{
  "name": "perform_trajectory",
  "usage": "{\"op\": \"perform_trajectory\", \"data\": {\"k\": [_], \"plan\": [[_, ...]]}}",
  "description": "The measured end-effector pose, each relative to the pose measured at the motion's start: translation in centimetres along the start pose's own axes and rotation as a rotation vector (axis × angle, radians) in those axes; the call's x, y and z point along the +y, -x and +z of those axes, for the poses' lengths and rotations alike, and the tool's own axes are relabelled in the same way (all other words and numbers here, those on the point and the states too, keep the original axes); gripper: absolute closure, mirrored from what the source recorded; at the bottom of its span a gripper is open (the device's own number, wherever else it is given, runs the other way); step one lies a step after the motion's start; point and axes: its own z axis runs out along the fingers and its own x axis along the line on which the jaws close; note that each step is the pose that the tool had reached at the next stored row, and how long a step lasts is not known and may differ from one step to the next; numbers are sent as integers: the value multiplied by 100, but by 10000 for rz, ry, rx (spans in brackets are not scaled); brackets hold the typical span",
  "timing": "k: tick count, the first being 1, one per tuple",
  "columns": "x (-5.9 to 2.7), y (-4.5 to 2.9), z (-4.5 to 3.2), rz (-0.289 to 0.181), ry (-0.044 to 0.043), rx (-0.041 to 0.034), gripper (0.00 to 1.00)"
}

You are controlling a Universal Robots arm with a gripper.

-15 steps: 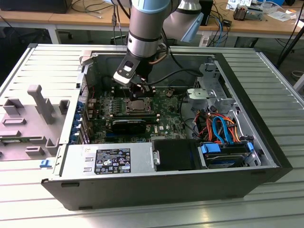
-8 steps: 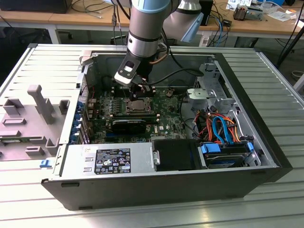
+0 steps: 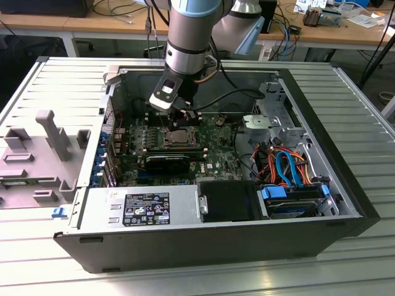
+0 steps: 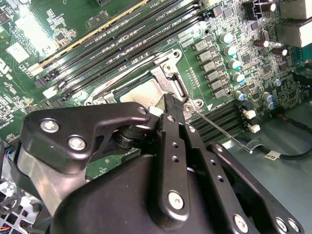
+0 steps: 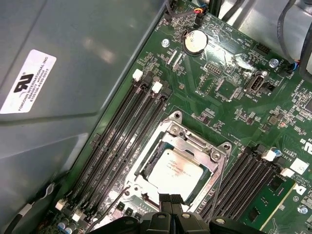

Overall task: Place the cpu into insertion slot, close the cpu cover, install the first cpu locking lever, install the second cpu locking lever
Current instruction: 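Install the first cpu locking lever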

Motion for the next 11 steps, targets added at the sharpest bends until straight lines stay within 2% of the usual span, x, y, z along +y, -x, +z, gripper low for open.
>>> {"op": "perform_trajectory", "data": {"k": [11], "plan": [[0, 0, 0, -231, -17, -24, 89]]}}
